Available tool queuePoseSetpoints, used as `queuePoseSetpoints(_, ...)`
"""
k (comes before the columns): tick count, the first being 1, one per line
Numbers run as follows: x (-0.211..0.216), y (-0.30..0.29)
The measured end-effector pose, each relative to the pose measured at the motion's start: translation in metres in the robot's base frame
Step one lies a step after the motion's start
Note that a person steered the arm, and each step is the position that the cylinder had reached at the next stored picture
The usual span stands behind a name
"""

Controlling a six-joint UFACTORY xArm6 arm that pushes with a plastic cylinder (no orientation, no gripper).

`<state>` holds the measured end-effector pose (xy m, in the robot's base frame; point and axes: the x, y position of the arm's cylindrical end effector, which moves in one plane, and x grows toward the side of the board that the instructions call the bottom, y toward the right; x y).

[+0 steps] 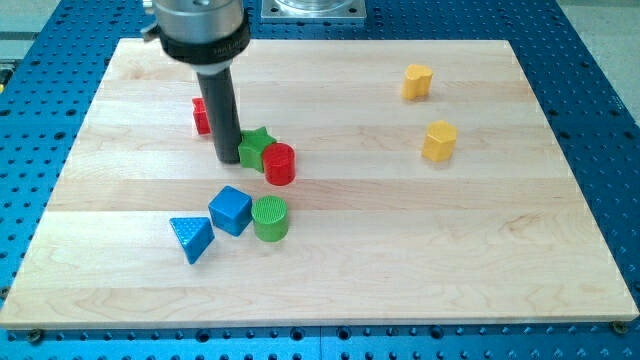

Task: Separate the red circle from the green star

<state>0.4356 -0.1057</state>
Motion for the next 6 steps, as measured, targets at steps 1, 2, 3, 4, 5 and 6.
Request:
queuePoseSetpoints(1,-0.009,-0.012)
queuePoseSetpoints(2,0.009,0.024)
queuePoseSetpoints(3,0.008,0.064)
queuePoseSetpoints(4,0.03,0.093)
queuePoseSetpoints(5,0.076,0.157)
queuePoseSetpoints(6,0.139,0.114)
